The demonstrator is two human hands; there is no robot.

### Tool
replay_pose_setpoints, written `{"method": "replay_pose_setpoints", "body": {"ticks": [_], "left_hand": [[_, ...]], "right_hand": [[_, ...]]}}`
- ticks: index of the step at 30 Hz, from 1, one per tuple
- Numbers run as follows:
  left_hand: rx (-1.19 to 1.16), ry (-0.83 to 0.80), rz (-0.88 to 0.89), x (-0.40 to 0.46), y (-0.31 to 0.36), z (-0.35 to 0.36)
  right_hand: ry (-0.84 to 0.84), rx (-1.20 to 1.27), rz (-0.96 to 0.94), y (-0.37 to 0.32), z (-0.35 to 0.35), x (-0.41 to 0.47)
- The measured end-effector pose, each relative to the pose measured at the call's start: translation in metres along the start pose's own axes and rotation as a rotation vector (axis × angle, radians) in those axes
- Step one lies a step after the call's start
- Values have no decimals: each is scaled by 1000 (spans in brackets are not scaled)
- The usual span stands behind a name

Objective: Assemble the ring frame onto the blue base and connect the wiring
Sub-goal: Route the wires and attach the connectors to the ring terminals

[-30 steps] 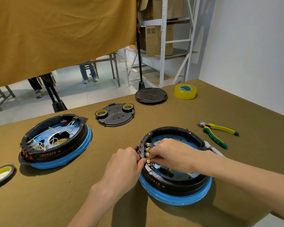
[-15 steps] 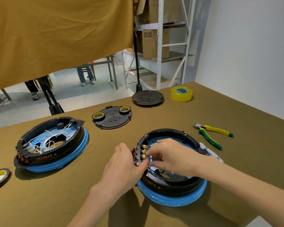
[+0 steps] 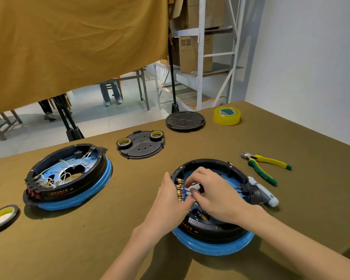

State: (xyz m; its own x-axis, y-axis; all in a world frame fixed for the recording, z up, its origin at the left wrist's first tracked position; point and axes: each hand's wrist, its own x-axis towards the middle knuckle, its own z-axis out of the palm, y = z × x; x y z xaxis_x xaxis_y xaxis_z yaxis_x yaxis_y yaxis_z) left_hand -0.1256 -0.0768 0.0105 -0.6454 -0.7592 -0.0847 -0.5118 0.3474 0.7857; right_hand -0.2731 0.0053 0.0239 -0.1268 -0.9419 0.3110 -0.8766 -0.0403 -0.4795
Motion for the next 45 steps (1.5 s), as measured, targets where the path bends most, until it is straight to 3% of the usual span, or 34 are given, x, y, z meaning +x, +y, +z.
{"method": "replay_pose_setpoints", "body": {"ticks": [20, 27, 38, 41, 45], "left_hand": [[-69, -115, 83, 8, -22, 3], [-55, 131, 68, 9, -18, 12], [-58, -115, 68, 13, -23, -2], [-119, -70, 44, 14, -17, -1], [-70, 106, 45, 16, -9, 10]], "right_hand": [[9, -27, 34, 6, 7, 0], [24, -28, 34, 5, 8, 0], [16, -36, 72, 6, 10, 2], [-9, -41, 65, 6, 10, 1], [-26, -26, 74, 6, 10, 2]]}}
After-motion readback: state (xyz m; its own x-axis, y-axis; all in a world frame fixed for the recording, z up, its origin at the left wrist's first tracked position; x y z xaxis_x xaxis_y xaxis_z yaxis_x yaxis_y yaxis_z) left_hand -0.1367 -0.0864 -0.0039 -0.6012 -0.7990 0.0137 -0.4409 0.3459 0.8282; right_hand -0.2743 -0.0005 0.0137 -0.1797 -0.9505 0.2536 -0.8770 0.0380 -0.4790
